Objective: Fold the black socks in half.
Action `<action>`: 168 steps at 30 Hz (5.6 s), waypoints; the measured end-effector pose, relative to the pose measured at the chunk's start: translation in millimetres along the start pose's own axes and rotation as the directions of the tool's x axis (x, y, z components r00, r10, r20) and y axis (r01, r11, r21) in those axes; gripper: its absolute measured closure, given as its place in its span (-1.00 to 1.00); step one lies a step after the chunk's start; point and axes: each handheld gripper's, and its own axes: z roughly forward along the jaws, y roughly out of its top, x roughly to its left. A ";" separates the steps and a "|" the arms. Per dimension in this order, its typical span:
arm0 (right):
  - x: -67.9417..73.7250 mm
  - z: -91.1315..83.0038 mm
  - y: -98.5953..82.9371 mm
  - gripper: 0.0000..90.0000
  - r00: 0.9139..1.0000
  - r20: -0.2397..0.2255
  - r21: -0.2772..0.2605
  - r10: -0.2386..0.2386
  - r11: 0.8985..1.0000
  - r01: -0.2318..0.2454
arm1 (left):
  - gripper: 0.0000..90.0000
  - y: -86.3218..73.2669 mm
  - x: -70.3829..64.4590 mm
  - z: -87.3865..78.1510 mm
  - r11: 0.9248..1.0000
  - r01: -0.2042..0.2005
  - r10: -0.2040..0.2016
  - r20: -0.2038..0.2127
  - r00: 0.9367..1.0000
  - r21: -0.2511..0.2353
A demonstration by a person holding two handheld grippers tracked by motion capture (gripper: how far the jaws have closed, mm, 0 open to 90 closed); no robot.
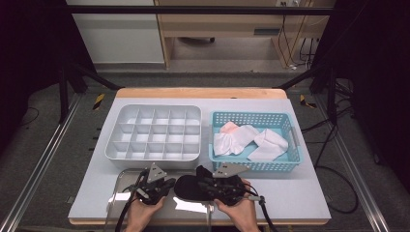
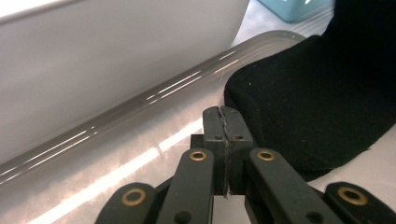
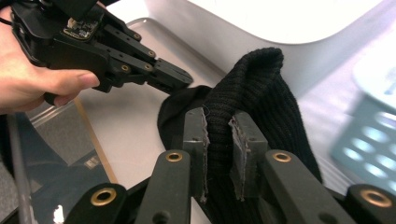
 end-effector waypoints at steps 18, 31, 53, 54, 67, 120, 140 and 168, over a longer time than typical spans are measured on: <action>15.8 55.3 -7.0 0.55 0.998 -0.061 0.066 -0.014 0.998 0.018 | 0.97 -2.1 17.8 -16.5 0.996 0.071 -0.073 -0.032 0.997 -0.051; -14.1 8.5 -18.3 0.97 0.999 0.022 0.009 0.037 0.999 -0.038 | 0.96 15.5 0.7 -30.8 0.992 0.047 -0.044 0.028 0.999 -0.118; -24.0 -17.5 -45.2 0.62 0.994 0.091 -0.008 0.063 0.998 -0.062 | 0.43 20.9 -33.0 10.7 0.999 0.030 -0.030 -0.005 1.000 0.010; -23.8 -17.2 -47.7 0.58 0.994 0.087 -0.002 0.065 0.998 -0.065 | 0.44 20.5 -33.3 12.1 0.999 0.033 -0.033 -0.002 0.999 0.010; -19.0 -9.1 -58.3 0.40 0.996 0.048 0.022 0.078 0.997 -0.079 | 0.92 21.5 -32.2 15.0 0.999 0.049 -0.049 0.040 0.998 0.001; -14.2 -6.0 -38.4 0.77 0.988 0.084 0.001 0.132 0.991 -0.133 | 0.83 32.2 -39.7 1.6 0.999 0.004 0.001 0.108 0.994 -0.052; -4.8 -8.0 -26.6 0.82 0.998 0.056 -0.006 0.037 0.999 -0.037 | 0.95 19.9 -4.9 -23.7 0.990 0.109 -0.106 0.046 0.993 -0.086; 20.1 55.6 -13.7 0.76 0.996 -0.085 -0.024 -0.034 0.999 0.032 | 0.93 2.6 16.9 -17.0 0.986 0.150 -0.144 0.081 0.986 -0.076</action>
